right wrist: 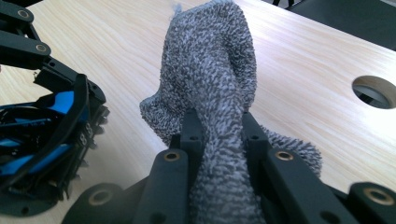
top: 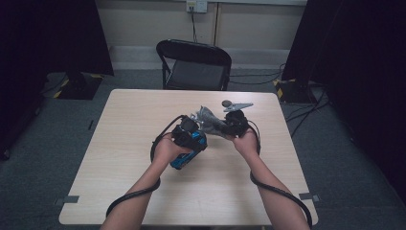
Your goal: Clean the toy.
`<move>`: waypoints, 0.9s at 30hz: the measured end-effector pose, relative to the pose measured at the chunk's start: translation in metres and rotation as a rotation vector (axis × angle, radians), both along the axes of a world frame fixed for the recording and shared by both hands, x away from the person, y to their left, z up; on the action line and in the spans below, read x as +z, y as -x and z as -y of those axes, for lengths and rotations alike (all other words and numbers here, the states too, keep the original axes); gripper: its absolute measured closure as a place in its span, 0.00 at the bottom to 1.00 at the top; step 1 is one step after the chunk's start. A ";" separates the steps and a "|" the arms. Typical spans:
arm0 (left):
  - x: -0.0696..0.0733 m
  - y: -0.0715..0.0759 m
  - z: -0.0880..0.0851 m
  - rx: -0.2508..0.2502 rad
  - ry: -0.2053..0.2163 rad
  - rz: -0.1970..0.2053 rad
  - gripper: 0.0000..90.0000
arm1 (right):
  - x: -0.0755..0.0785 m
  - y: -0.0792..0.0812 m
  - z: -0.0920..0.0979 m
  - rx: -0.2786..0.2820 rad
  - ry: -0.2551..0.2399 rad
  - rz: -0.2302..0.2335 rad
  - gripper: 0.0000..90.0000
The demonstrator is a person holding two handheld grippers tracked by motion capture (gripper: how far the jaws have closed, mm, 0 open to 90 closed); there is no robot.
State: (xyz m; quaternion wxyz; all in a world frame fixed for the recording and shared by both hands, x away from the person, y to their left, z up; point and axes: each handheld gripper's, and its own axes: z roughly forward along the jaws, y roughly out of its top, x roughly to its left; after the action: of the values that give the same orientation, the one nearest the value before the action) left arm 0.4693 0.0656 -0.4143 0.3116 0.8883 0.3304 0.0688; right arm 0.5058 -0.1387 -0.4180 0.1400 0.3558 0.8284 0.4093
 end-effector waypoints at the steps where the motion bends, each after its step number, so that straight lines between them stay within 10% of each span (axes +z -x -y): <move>1: 0.000 0.000 0.000 0.000 0.002 0.001 0.28 | 0.000 0.000 -0.002 0.000 0.000 -0.001 0.86; 27: -0.005 -0.006 -0.005 0.022 -0.007 -0.018 0.28 | -0.001 0.010 -0.023 0.129 -0.028 -0.013 0.86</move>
State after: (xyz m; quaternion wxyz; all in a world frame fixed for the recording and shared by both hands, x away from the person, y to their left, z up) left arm 0.4756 0.0705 -0.4197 0.3049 0.8861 0.3428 0.0656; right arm 0.4955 -0.1152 -0.4190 0.1029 0.3061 0.8448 0.4267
